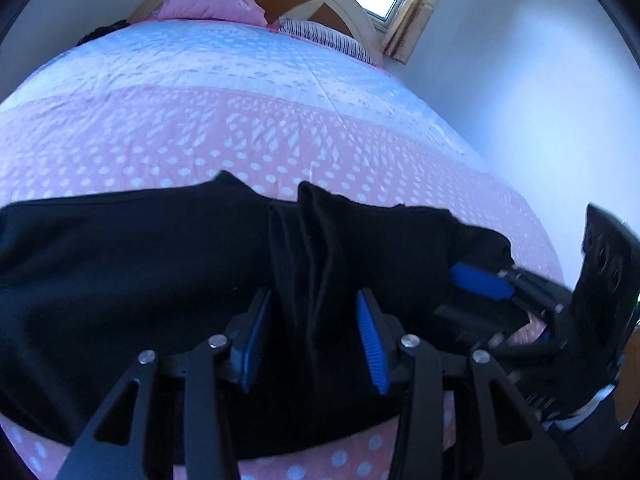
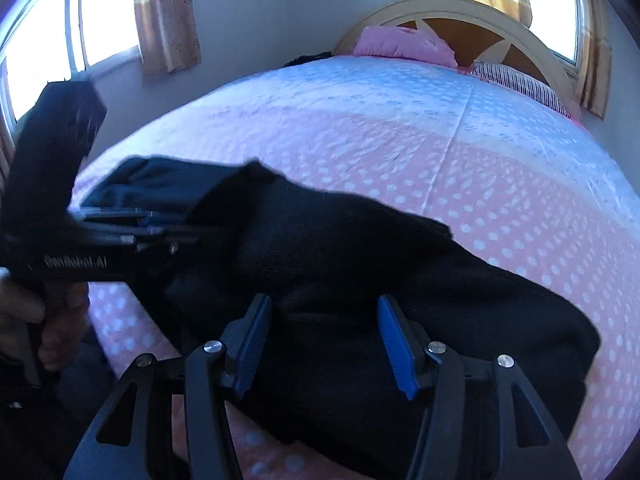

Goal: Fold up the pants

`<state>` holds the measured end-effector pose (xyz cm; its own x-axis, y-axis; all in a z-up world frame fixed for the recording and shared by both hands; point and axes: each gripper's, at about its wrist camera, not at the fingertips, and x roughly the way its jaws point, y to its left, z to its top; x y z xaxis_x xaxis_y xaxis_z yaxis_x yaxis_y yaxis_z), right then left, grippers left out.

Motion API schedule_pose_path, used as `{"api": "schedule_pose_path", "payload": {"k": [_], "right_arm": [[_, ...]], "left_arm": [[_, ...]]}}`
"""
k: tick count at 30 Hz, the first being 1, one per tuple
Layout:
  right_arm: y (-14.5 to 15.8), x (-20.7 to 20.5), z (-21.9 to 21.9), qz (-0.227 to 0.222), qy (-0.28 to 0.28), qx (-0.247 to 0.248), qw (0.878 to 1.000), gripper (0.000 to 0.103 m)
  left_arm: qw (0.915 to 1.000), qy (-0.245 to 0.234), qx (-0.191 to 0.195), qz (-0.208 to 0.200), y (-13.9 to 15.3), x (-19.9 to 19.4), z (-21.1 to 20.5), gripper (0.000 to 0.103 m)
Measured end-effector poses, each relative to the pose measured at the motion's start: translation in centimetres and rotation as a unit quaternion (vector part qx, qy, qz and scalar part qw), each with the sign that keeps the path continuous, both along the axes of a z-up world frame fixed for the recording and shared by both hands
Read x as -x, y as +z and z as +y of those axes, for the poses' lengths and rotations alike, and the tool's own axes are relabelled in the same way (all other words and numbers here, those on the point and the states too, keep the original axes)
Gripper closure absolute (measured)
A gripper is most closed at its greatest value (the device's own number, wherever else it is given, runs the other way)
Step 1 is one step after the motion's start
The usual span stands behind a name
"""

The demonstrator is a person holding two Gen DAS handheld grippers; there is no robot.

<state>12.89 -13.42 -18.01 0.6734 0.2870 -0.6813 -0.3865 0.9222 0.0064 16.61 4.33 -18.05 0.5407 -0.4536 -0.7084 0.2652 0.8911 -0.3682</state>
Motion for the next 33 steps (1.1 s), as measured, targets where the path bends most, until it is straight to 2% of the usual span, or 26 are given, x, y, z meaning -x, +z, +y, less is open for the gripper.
{"api": "schedule_pose_path", "payload": {"k": [3,4,5,7,9,11,12,15,18,19,20,22,23,24,27,29,33], "right_arm": [[2.3,1.0,0.2,-0.051,0.003,-0.024,0.998,0.047],[2.8,1.0,0.6,-0.055,0.013,-0.026,0.998,0.046],[2.9,1.2,1.5,-0.054,0.029,-0.023,0.998,0.045],[2.0,1.0,3.8,-0.053,0.048,0.008,0.997,0.045],[0.3,0.7,6.1,-0.032,0.074,0.031,0.996,0.045],[-1.8,0.7,7.1,-0.008,0.081,0.056,0.995,0.045],[-2.1,1.2,7.4,-0.026,0.080,0.067,0.994,0.044],[-1.5,1.2,7.5,-0.018,0.082,0.069,0.994,0.044],[0.3,2.3,7.3,-0.054,0.085,0.043,0.994,0.044],[0.6,2.6,7.6,-0.065,0.092,0.040,0.993,0.044],[0.2,2.4,8.2,-0.058,0.098,0.052,0.992,0.044],[-1.6,1.5,9.3,-0.010,0.106,0.082,0.991,0.043],[-2.5,1.5,9.7,-0.011,0.105,0.101,0.989,0.042],[-2.5,2.1,9.9,-0.036,0.105,0.108,0.988,0.041],[-1.4,2.3,9.3,-0.027,0.100,0.086,0.991,0.041],[-0.4,2.8,8.6,-0.043,0.098,0.066,0.992,0.041],[-0.4,3.9,8.5,-0.065,0.097,0.065,0.991,0.041]], "left_arm": [[0.9999,0.007,0.001,-0.007,0.9,0.8,1.4,0.057],[0.9998,0.015,-0.003,-0.014,1.3,1.1,2.3,0.053],[0.9995,0.023,-0.009,-0.018,1.3,1.1,2.8,0.045],[0.9980,0.054,-0.020,-0.027,1.7,1.7,5.6,0.036],[0.9959,0.080,-0.032,-0.027,1.6,1.8,7.8,0.034],[0.9908,0.121,-0.055,-0.028,1.5,1.6,10.9,0.034],[0.9851,0.151,-0.074,-0.034,1.5,1.4,12.9,0.034],[0.9695,0.216,-0.111,-0.031,1.0,0.9,17.1,0.034],[0.9629,0.254,-0.091,-0.004,-0.4,0.7,21.1,0.034],[0.9634,0.257,-0.075,0.007,-1.0,0.6,21.8,0.034],[0.9644,0.256,-0.064,0.014,-1.4,0.5,22.0,0.034],[0.9651,0.257,-0.046,0.011,-2.0,0.6,22.3,0.034],[0.9658,0.254,-0.051,0.009,-2.0,0.7,22.1,0.033],[0.9687,0.241,-0.057,0.007,-2.0,0.6,21.6,0.033],[0.9721,0.227,-0.060,0.008,-1.9,0.6,20.5,0.033],[0.9737,0.219,-0.061,0.008,-1.9,0.3,19.8,0.033],[0.9744,0.211,-0.076,0.002,-1.7,0.9,19.5,0.034]]}}
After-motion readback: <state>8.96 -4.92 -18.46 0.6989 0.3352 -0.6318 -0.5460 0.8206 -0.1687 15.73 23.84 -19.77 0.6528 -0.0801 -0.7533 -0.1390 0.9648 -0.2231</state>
